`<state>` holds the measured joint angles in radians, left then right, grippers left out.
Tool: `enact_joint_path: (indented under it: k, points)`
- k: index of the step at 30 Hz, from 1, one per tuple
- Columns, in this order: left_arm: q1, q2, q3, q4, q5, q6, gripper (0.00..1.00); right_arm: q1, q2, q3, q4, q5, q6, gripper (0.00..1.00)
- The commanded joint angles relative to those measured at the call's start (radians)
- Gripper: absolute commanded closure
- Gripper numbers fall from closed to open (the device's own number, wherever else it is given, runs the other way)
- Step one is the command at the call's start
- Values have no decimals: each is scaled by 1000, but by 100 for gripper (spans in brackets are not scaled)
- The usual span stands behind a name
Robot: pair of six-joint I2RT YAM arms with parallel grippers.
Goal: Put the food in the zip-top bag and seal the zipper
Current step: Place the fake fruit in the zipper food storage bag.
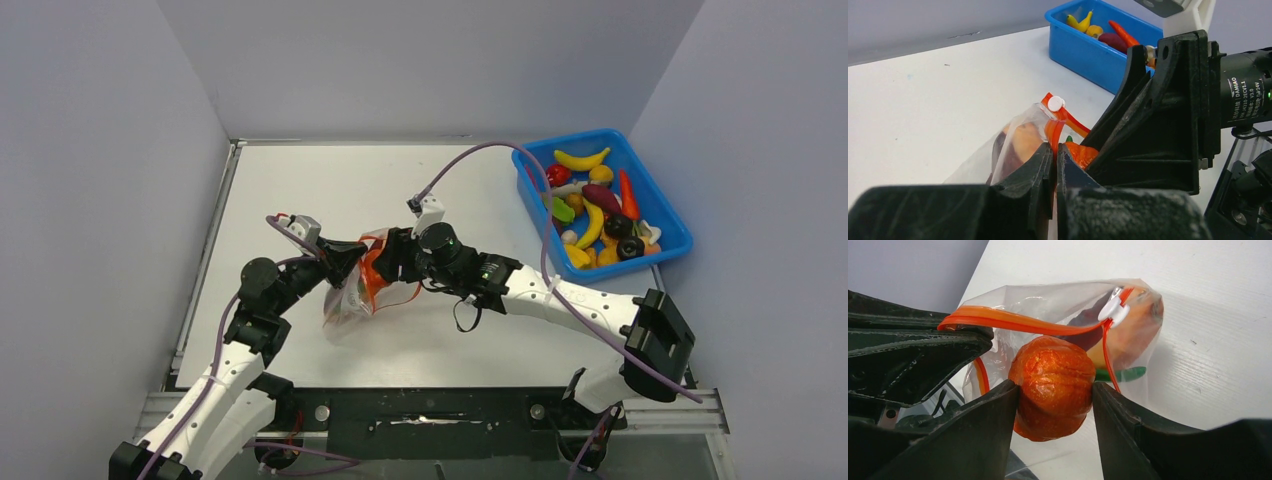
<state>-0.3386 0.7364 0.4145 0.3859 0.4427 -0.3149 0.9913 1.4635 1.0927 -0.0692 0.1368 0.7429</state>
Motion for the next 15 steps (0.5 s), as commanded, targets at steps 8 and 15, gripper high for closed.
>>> enact_joint_path:
  k: [8, 15]
  points:
    - [0, -21, 12, 91, 16, -6, 100, 6, -60, 53, 52, -1, -66, 26]
    - [0, -23, 16, 73, 13, 10, 100, -11, -105, 62, 10, -41, -206, 26]
